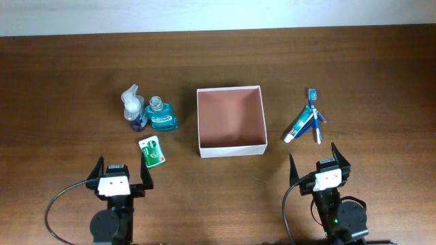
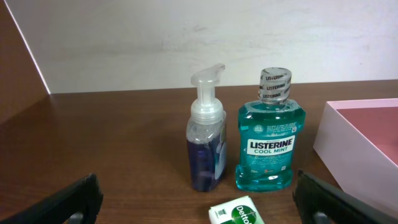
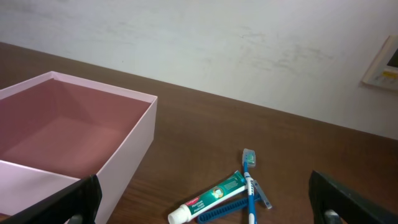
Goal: Pack container
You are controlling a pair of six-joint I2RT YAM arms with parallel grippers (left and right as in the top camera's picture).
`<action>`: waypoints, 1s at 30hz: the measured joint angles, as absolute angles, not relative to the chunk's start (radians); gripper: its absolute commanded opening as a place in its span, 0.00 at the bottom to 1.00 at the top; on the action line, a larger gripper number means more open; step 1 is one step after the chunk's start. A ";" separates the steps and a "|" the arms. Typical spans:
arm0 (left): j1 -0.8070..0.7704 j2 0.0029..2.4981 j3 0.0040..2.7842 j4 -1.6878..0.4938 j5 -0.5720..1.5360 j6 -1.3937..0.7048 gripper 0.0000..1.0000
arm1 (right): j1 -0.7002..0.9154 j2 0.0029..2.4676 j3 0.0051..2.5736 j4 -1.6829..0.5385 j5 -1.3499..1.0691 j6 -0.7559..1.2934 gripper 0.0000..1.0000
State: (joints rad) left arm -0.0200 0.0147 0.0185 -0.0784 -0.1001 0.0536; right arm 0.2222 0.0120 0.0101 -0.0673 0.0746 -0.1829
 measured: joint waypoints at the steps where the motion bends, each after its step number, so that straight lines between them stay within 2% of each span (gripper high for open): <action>1: -0.020 0.015 0.019 -0.078 -0.100 0.054 0.99 | 0.222 0.012 0.010 -0.067 0.075 -0.183 0.99; 11: -0.020 0.015 0.019 -0.070 -0.074 0.054 0.99 | 0.222 0.012 0.010 -0.067 0.075 -0.183 0.99; 15: -0.020 0.015 0.018 -0.048 0.046 0.054 0.99 | 0.222 0.012 0.010 -0.067 0.075 -0.183 0.98; 21: -0.020 0.014 0.016 0.114 0.256 0.054 0.99 | 0.222 0.012 0.010 -0.067 0.075 -0.183 0.99; 27: -0.020 0.066 0.154 -0.070 0.251 0.058 0.99 | 0.222 0.012 0.010 -0.067 0.075 -0.184 0.99; 30: -0.020 0.180 0.354 -0.146 0.216 0.065 0.99 | 0.222 0.012 0.010 -0.067 0.074 -0.183 0.99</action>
